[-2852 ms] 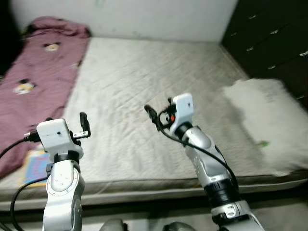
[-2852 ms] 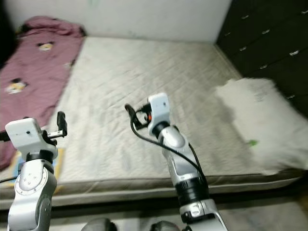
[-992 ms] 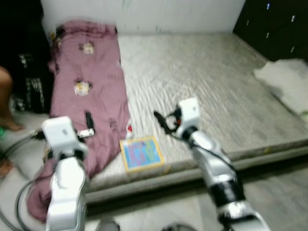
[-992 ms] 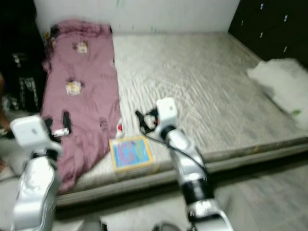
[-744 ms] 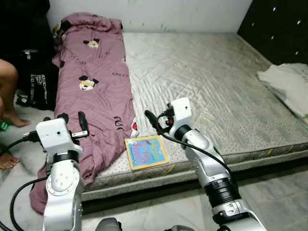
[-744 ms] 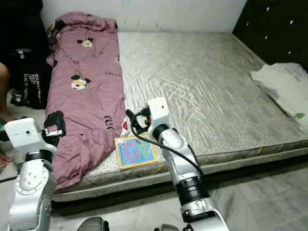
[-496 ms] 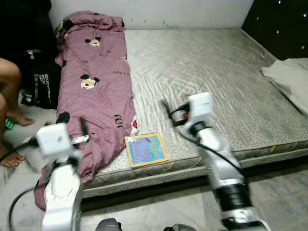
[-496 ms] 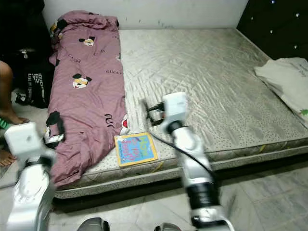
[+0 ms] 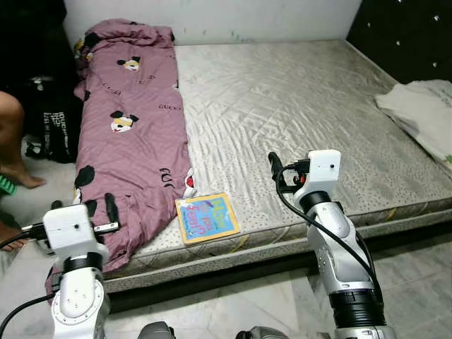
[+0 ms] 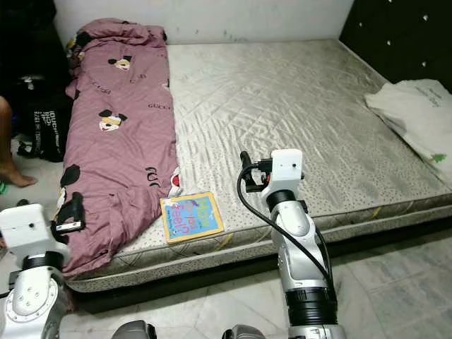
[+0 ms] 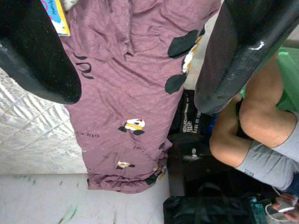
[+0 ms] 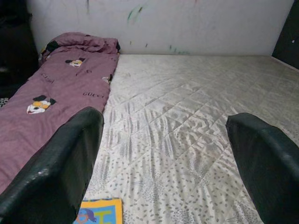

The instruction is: Clean up the room

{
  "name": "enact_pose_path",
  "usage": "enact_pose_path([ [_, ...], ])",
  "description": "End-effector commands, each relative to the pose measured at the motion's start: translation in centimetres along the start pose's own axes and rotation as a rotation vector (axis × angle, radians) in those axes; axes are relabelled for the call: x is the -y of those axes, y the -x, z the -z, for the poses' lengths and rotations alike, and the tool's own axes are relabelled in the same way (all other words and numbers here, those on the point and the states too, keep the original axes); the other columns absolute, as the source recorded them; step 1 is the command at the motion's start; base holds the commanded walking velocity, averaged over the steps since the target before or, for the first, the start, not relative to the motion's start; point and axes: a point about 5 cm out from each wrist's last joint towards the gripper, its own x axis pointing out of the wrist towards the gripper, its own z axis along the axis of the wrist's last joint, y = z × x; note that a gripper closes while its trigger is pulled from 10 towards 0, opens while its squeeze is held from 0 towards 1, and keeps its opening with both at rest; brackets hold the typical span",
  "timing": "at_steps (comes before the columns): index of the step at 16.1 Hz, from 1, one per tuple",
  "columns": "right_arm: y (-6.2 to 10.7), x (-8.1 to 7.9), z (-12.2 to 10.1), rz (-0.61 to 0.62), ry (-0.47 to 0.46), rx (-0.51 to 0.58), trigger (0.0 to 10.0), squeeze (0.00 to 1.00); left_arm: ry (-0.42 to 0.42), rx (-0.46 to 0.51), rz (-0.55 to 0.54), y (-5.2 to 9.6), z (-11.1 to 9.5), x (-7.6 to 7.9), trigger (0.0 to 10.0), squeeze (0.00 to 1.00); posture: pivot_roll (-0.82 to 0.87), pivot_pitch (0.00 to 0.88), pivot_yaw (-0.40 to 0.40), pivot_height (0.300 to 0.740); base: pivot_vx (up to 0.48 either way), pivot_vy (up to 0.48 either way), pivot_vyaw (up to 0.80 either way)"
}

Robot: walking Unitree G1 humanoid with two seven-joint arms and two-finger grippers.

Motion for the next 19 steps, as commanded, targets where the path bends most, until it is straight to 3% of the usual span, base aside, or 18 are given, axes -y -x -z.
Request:
enact_pose_path([
  [1,0.0,0.3,-0.5,0.006,-0.004,0.016,10.0,0.00,0.000,0.017,0.010,0.0,-0.4,0.1,10.0,0.00,0.01,0.000,-0.033,0.740,0.000,0.000,0.00],
  [3,0.1,0.1,-0.5,-0.008,0.000,0.022,10.0,0.00,0.002,0.020,0.014,-0.1,-0.5,0.3,10.0,0.00,0.01,0.000,-0.028,0.740,0.000,0.000,0.00],
  [5,0.5,-0.2,0.0,-0.033,-0.028,-0.010,10.0,0.00,0.052,0.019,0.074,-0.2,-0.7,1.6,10.0,0.00,-0.02,0.000,-0.024,0.740,0.000,0.000,-0.80],
  [10,0.6,-1.0,-0.4,-0.076,-0.056,-0.016,10.0,0.00,0.111,-0.001,0.118,0.4,-0.8,1.9,10.0,0.00,-0.01,0.000,-0.030,0.740,0.000,0.000,0.00],
  [15,0.5,-1.6,-0.4,-0.103,-0.077,-0.042,10.0,0.00,0.116,0.017,0.120,0.3,-1.3,2.1,10.0,0.00,0.00,0.000,-0.037,0.740,0.000,0.000,-0.43],
  [19,0.6,-2.0,-0.3,-0.121,-0.076,-0.054,10.0,0.00,0.115,0.039,0.155,0.5,-1.6,2.1,10.0,0.00,0.01,0.000,-0.037,0.740,0.161,0.000,0.00],
])
